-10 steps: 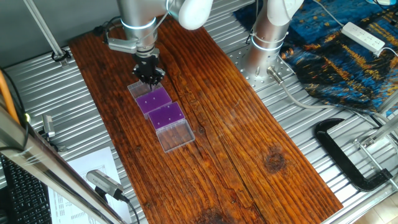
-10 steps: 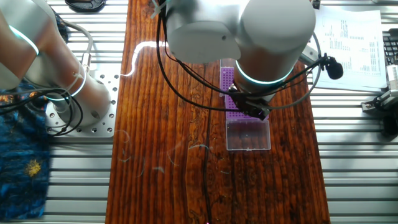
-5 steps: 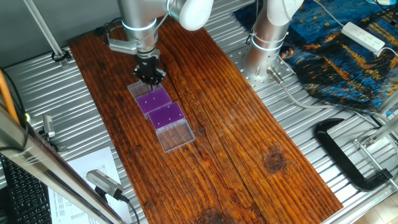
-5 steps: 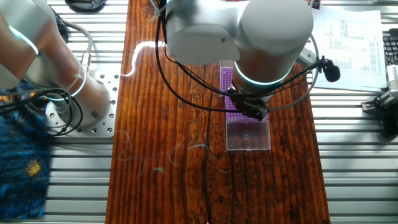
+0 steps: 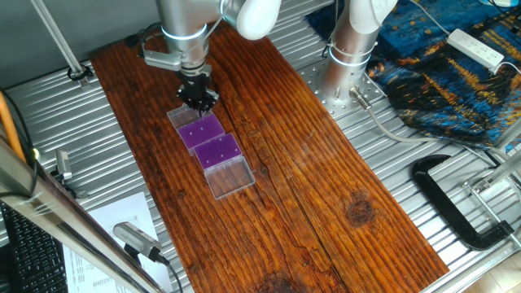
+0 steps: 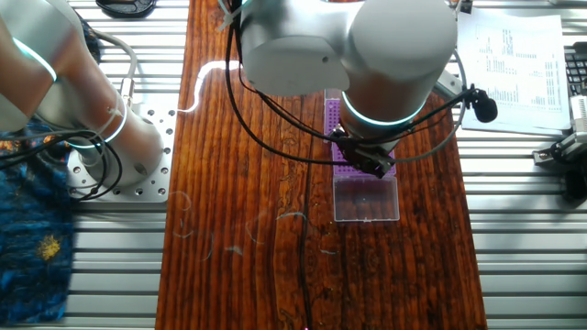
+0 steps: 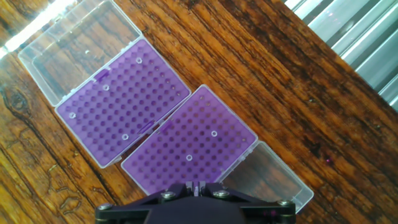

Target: Transfer all small pipette tips from one holder to another

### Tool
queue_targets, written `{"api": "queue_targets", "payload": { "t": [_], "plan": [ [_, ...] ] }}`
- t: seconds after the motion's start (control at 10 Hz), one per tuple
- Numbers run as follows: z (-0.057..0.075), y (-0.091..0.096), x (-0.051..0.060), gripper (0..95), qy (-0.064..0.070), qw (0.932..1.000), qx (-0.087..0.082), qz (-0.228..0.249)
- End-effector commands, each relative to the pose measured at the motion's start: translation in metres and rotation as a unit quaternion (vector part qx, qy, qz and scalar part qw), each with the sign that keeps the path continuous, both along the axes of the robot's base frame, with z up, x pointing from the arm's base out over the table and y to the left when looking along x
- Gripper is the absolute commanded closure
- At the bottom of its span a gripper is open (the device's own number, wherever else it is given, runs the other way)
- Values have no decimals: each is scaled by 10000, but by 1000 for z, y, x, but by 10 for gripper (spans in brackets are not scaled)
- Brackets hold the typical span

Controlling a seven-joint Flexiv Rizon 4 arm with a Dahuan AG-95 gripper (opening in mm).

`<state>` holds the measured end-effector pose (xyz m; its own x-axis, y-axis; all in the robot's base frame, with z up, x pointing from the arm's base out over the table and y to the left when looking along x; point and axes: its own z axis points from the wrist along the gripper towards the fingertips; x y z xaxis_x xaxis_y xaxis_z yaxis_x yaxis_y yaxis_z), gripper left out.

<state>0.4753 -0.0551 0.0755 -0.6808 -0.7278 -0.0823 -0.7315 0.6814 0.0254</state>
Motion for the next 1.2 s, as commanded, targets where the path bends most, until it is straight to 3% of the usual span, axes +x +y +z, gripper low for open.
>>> {"api": "queue_targets", "payload": {
  "t": [0.1,1.2],
  "plan": [
    [0,0,-1,950,15,10000,-15,-19],
    [-2,-3,0,950,-7,9999,-115,11]
  ]
}}
